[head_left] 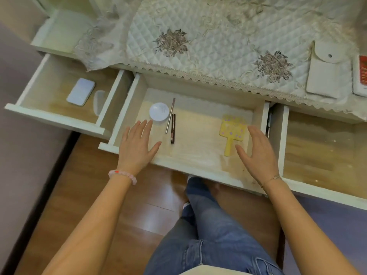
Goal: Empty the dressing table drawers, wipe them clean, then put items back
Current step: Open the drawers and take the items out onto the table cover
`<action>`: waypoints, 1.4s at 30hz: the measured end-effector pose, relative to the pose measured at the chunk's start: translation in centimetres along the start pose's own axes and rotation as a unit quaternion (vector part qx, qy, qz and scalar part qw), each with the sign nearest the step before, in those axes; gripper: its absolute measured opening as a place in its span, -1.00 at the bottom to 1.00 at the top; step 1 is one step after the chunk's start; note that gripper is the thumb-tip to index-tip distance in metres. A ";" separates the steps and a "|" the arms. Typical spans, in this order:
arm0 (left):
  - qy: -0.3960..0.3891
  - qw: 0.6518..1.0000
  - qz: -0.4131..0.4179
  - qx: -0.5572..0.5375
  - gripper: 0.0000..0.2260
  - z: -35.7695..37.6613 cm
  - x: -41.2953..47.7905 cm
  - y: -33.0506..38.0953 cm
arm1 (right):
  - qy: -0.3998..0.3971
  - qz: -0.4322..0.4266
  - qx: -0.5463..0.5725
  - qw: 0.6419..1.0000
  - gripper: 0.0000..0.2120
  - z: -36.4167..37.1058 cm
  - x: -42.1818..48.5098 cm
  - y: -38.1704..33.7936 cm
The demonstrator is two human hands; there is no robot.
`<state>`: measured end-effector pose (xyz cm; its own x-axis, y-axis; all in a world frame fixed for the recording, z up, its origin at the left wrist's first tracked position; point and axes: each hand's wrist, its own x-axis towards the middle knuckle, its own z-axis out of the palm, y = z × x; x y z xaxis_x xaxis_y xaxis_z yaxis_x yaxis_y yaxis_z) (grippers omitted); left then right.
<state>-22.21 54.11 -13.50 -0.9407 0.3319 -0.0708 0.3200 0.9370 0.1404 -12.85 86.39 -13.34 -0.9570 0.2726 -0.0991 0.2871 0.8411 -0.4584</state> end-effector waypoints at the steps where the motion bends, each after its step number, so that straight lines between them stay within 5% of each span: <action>1: -0.003 1.000 0.001 -0.002 -0.41 0.1 0.9 -0.1 | -0.004 0.004 0.001 1.000 -0.39 0.2 0.5 0.1; 27: -0.105 0.987 0.103 -0.059 -0.42 4.2 15.0 -6.1 | -0.013 0.172 0.027 0.985 -0.40 8.7 5.6 -3.1; 35: -0.170 0.976 0.026 -0.130 -0.28 6.0 15.9 -5.2 | -0.006 0.335 0.053 0.941 -0.30 10.1 5.3 -3.0; 42: -0.187 0.965 -0.053 -0.177 -0.29 7.0 16.3 -5.0 | 0.003 0.424 0.111 0.899 -0.49 11.0 5.0 -2.9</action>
<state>-38.32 55.57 -22.25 -0.8380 0.3154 -0.4453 0.1043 0.8936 0.4367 -18.94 80.21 -22.24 -0.3977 0.7745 -0.4919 0.8972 0.2161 -0.3852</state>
